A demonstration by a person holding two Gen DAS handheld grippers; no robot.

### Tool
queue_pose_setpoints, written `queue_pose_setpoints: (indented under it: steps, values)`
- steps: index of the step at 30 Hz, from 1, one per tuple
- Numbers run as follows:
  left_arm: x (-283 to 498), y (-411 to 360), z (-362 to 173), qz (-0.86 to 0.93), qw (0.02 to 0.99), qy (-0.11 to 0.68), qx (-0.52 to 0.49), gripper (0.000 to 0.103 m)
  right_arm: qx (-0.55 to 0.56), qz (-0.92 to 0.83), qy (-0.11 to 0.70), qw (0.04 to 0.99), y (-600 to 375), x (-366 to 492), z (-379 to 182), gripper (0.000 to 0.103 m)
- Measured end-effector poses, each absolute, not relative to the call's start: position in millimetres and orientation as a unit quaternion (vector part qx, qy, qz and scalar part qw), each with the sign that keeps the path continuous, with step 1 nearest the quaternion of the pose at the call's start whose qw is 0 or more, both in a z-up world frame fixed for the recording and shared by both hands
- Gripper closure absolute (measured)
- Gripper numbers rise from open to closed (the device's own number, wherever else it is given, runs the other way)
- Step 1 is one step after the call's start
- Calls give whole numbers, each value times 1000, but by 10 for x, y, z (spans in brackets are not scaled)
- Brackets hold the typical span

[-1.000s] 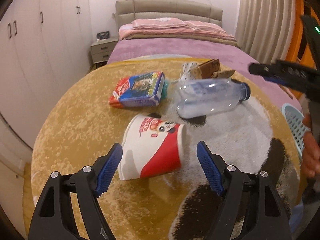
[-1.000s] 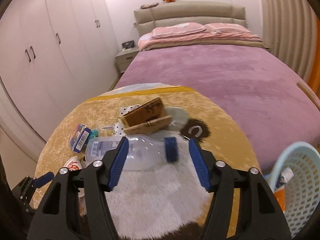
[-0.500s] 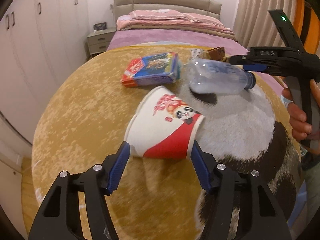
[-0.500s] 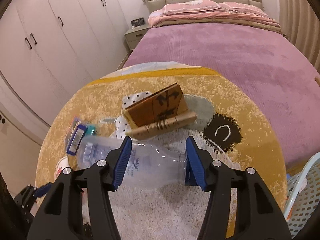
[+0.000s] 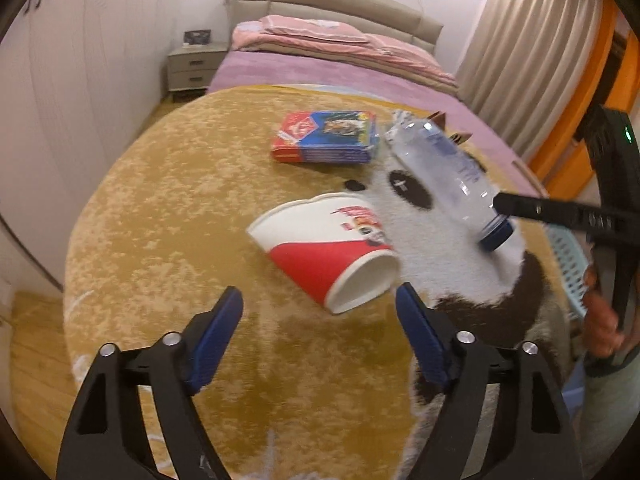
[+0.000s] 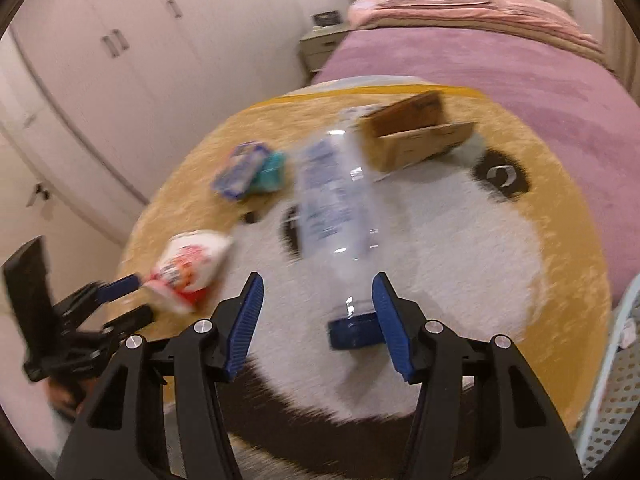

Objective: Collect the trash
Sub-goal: 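Grasp the clear plastic bottle with the right tool while the left tool grasps the red-white paper cup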

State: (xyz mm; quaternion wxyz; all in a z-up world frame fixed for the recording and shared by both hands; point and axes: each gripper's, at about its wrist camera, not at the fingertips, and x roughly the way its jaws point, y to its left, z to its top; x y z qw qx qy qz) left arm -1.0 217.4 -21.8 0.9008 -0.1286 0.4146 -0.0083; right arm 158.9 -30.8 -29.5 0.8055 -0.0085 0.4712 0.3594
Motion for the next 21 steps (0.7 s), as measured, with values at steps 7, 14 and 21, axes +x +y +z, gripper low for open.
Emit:
queue_pose_setpoints:
  steps: [7, 14, 21]
  values:
    - [259, 2048, -310, 17, 891, 427, -152, 22, -51, 294, 399, 867, -153, 1471, -200, 27]
    - [426, 1905, -416, 74, 895, 421, -130, 22, -72, 269, 379, 883, 51, 1618, -467, 24]
    - [365, 1947, -419, 85, 902, 400, -139, 27, -64, 260, 385, 883, 60, 1753, -534, 24]
